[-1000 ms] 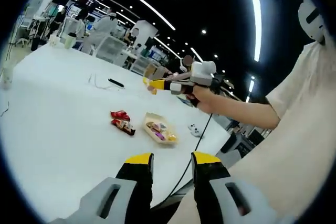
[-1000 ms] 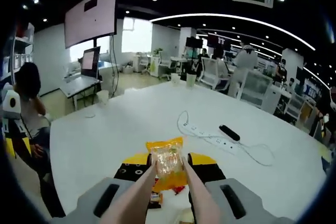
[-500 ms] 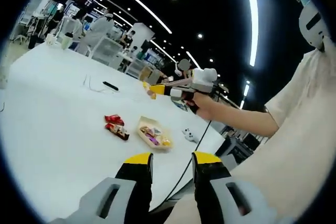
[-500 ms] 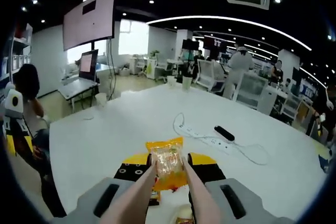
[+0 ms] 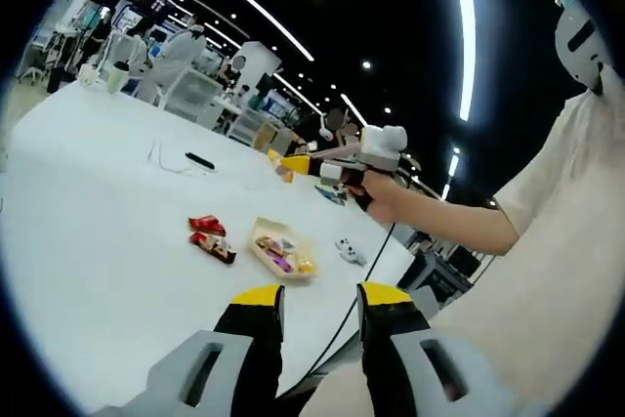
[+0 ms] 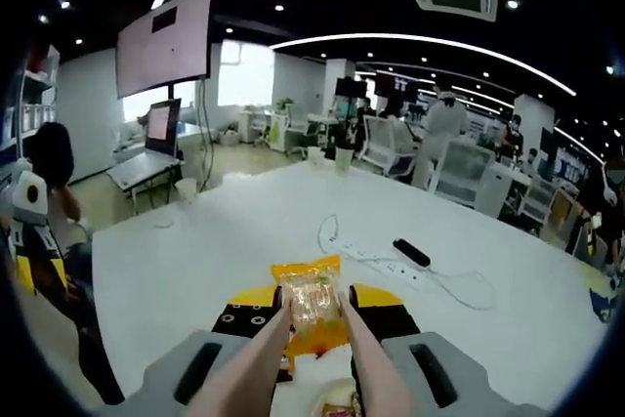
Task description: Place the target food into the container with the food tongs after gripping and lifting it, then release it inside without dropping or visibly crushing the food.
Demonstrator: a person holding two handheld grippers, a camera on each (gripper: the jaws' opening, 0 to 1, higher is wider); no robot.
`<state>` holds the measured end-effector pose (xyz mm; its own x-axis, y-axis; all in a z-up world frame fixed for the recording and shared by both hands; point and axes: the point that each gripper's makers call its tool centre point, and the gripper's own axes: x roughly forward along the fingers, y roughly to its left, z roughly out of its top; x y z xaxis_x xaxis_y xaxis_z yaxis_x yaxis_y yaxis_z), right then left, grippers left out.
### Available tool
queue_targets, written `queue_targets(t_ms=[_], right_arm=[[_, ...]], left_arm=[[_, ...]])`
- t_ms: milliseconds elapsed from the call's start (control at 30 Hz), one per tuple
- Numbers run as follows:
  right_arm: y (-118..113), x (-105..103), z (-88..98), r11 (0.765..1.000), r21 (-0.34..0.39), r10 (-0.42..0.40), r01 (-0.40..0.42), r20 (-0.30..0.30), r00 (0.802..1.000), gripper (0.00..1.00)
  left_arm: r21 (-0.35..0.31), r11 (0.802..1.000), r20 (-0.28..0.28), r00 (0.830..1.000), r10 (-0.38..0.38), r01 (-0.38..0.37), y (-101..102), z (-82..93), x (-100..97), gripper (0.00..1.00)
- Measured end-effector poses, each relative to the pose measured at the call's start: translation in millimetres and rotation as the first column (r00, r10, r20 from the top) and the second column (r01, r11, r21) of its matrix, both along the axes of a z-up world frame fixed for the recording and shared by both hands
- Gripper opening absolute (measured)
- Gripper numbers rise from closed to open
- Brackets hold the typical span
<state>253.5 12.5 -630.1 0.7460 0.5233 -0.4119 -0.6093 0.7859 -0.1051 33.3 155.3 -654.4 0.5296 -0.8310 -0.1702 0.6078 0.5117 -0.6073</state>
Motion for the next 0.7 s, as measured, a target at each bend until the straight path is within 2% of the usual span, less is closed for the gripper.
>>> queue_targets(t_ms=[367, 700], right_arm=[[-15, -6, -0.8, 1.000, -0.018, -0.011, 0.011, -0.002, 1.000, 0.27], [-16, -7, 2.9, 1.000, -0.007, -0.021, 0.021, 0.007, 1.000, 0.27]], left_arm=[[0.011, 1.000, -0.004, 1.000, -0.013, 0.013, -2, -4.3, -5.4, 0.31], [0.009, 1.000, 0.001, 1.000, -0.015, 0.015, -4, -4.1, -6.4, 0.31]])
